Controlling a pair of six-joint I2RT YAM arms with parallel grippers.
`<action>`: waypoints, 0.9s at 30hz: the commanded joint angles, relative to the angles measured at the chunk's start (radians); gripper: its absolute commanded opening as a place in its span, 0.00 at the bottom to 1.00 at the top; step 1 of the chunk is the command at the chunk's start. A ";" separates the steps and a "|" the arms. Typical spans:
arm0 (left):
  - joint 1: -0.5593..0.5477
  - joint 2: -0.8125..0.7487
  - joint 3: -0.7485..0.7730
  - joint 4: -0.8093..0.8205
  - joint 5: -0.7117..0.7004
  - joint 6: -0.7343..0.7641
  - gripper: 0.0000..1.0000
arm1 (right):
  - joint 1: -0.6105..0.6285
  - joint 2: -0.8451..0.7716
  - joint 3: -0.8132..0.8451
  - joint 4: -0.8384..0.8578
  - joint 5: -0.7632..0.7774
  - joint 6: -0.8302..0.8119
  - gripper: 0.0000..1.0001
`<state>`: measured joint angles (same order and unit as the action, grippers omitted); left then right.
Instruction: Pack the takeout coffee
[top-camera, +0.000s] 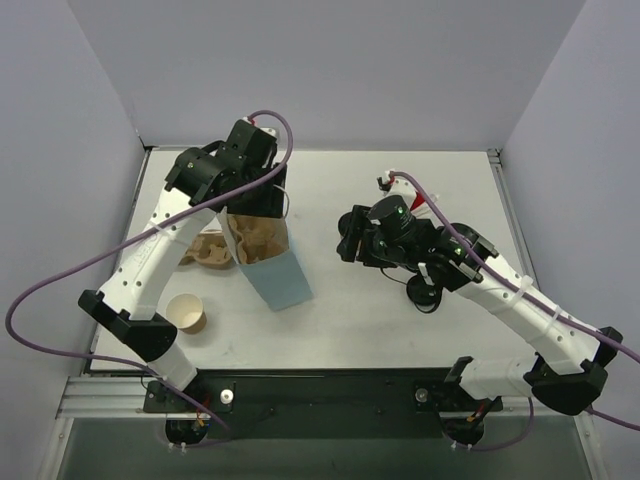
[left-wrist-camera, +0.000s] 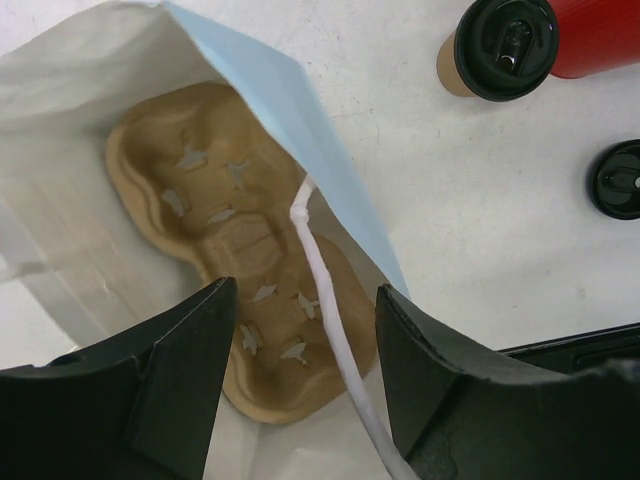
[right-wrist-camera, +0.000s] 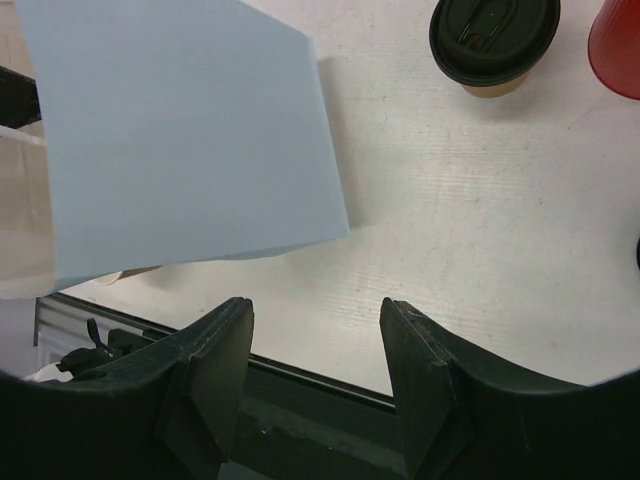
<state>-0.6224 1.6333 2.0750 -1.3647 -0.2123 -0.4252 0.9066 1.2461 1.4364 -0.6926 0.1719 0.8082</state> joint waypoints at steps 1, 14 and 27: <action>-0.016 0.010 0.045 -0.149 -0.002 0.000 0.67 | 0.003 -0.025 0.045 -0.041 0.063 -0.007 0.55; -0.077 0.066 0.033 -0.211 -0.004 -0.056 0.67 | -0.021 0.065 0.134 -0.033 -0.029 -0.135 0.57; -0.077 0.126 0.076 -0.212 -0.021 -0.098 0.67 | -0.058 0.111 0.122 -0.090 -0.034 -0.072 0.58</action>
<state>-0.6994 1.7546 2.1021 -1.3647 -0.2131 -0.4980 0.8501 1.3727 1.5791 -0.7288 0.1272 0.6884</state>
